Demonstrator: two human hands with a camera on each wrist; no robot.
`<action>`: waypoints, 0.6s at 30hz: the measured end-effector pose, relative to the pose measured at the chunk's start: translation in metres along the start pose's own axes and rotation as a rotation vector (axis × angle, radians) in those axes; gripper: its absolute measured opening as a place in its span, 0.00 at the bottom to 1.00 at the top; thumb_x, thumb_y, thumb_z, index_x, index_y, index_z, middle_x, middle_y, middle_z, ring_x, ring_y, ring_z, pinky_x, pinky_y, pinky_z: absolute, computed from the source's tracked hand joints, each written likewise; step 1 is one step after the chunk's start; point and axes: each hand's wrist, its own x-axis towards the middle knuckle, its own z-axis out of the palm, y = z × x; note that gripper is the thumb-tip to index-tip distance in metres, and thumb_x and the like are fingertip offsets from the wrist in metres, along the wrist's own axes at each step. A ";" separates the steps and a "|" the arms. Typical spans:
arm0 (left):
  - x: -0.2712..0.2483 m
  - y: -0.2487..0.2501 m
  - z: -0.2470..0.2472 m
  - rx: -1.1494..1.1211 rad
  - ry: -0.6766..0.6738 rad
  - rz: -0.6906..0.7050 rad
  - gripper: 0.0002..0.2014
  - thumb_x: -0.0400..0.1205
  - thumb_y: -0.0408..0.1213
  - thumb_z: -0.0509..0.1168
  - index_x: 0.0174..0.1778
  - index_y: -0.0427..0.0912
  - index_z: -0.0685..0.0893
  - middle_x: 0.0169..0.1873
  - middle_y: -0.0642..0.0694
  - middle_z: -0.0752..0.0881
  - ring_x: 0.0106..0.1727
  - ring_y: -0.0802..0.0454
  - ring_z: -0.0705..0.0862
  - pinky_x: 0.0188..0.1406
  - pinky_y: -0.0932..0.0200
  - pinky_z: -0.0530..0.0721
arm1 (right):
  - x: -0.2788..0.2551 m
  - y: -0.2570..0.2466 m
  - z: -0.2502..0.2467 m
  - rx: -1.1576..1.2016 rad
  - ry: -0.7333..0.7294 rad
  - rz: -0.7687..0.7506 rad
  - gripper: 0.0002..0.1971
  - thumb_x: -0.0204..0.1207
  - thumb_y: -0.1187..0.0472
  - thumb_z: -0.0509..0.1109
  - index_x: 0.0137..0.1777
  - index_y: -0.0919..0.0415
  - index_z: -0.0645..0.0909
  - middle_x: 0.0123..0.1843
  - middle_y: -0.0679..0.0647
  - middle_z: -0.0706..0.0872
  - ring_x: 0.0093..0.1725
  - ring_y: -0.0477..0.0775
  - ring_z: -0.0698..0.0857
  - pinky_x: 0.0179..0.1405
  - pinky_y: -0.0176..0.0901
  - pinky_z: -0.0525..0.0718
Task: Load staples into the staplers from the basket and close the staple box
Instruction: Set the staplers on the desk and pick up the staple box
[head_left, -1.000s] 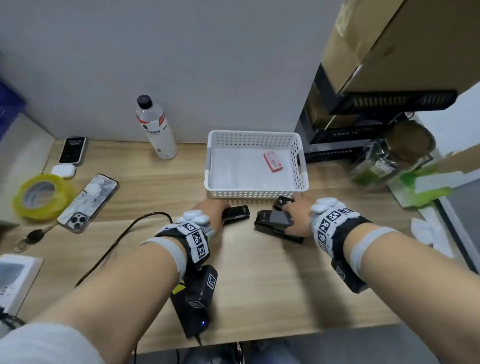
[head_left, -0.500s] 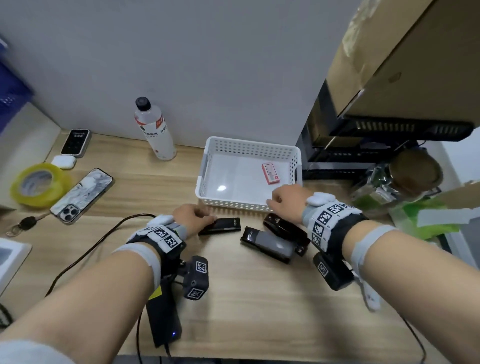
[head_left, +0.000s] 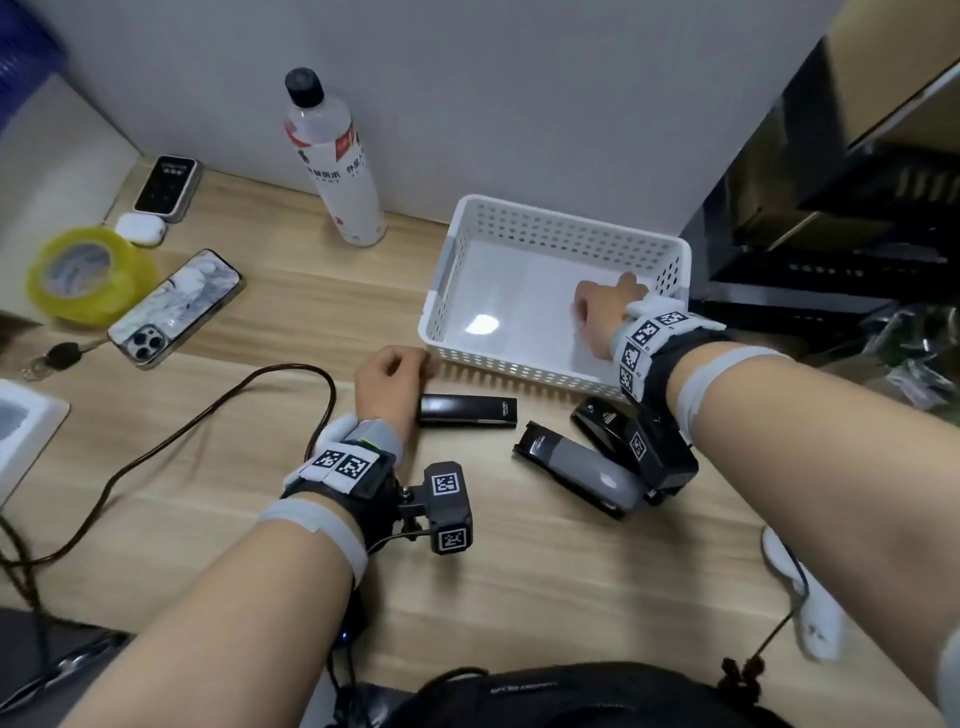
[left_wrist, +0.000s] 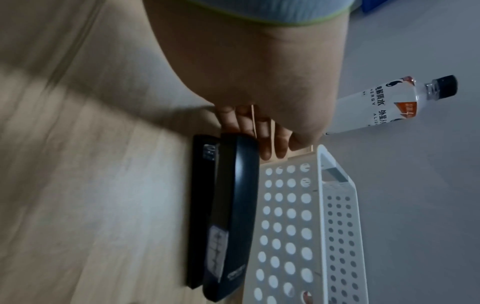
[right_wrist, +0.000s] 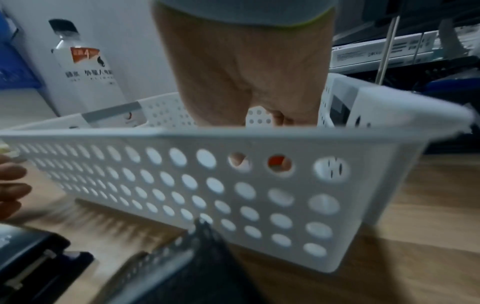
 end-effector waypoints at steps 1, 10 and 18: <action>0.003 -0.007 -0.001 -0.015 0.005 0.001 0.07 0.67 0.46 0.69 0.33 0.49 0.91 0.40 0.39 0.92 0.53 0.36 0.90 0.63 0.38 0.85 | -0.003 -0.002 0.004 0.031 0.019 -0.003 0.11 0.79 0.62 0.62 0.59 0.51 0.75 0.60 0.61 0.74 0.50 0.63 0.79 0.57 0.58 0.83; -0.011 0.004 0.006 -0.067 -0.092 0.124 0.08 0.78 0.36 0.66 0.35 0.42 0.87 0.33 0.45 0.87 0.38 0.50 0.82 0.45 0.54 0.82 | -0.088 -0.049 -0.032 0.730 0.180 -0.212 0.22 0.73 0.70 0.68 0.63 0.53 0.67 0.53 0.61 0.82 0.45 0.61 0.84 0.43 0.56 0.84; -0.011 -0.028 0.022 -0.131 0.039 0.400 0.10 0.80 0.38 0.65 0.41 0.37 0.87 0.32 0.53 0.86 0.34 0.61 0.79 0.39 0.61 0.78 | -0.153 -0.071 0.041 0.729 0.157 -0.395 0.28 0.72 0.67 0.72 0.71 0.46 0.75 0.56 0.53 0.85 0.50 0.55 0.84 0.51 0.47 0.83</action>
